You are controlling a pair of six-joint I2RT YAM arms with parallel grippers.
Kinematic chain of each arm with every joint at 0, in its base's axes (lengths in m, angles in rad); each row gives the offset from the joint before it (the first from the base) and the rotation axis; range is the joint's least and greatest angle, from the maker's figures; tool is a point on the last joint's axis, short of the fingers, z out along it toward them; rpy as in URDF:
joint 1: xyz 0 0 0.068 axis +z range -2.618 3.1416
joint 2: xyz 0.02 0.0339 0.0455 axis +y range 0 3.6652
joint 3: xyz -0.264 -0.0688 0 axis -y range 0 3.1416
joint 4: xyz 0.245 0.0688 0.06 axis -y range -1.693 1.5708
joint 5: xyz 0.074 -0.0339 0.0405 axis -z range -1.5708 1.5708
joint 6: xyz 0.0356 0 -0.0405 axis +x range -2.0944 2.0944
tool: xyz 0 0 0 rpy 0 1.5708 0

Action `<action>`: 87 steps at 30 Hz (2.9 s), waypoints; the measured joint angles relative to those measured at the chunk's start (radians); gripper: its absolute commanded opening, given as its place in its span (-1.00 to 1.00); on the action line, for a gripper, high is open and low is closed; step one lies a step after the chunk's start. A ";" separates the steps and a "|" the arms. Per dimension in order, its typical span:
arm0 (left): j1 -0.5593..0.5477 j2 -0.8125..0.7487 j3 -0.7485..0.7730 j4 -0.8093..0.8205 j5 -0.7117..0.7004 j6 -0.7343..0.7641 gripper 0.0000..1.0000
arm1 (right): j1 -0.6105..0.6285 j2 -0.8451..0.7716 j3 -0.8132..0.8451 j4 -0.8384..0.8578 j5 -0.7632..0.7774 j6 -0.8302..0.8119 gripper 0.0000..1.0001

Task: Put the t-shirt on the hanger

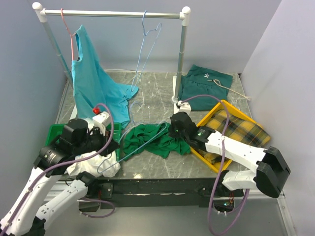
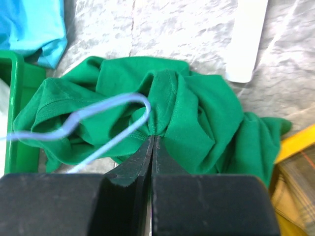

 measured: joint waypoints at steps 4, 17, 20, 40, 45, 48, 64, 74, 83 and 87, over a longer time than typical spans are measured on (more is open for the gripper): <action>-0.050 0.030 0.000 0.000 -0.005 0.000 -0.98 | 0.000 -0.030 0.000 -0.025 0.026 0.000 -1.00; -0.100 0.068 0.021 0.037 -0.031 -0.005 -0.98 | 0.007 0.014 0.262 -0.143 0.060 -0.083 -1.00; -0.100 0.060 0.019 0.099 -0.039 -0.029 -0.98 | 0.045 0.061 0.445 -0.170 0.061 -0.123 -1.00; -0.104 -0.128 -0.234 0.708 -0.090 -0.254 -0.98 | 0.257 0.067 0.784 -0.250 0.040 -0.221 -0.97; -0.127 -0.130 -0.364 0.793 -0.090 -0.288 -0.98 | 0.149 -0.031 0.512 -0.230 -0.006 -0.167 -0.91; -0.176 -0.118 -0.439 0.867 -0.109 -0.308 -0.98 | 0.145 -0.048 0.462 -0.217 -0.020 -0.156 -0.85; -0.518 0.121 -0.602 1.291 -0.380 -0.230 -0.98 | 0.051 -0.266 0.219 -0.171 0.030 -0.154 -0.72; -0.518 0.344 -0.602 1.498 -0.407 -0.172 -0.98 | 0.037 -0.291 0.135 -0.078 0.006 -0.220 -0.26; -0.518 0.409 -0.584 1.533 -0.407 -0.155 -0.98 | 0.021 -0.462 -0.021 0.083 -0.095 -0.308 0.27; -0.518 0.426 -0.558 1.517 -0.399 -0.156 -0.98 | 0.020 -0.425 -0.017 0.170 -0.098 -0.355 0.27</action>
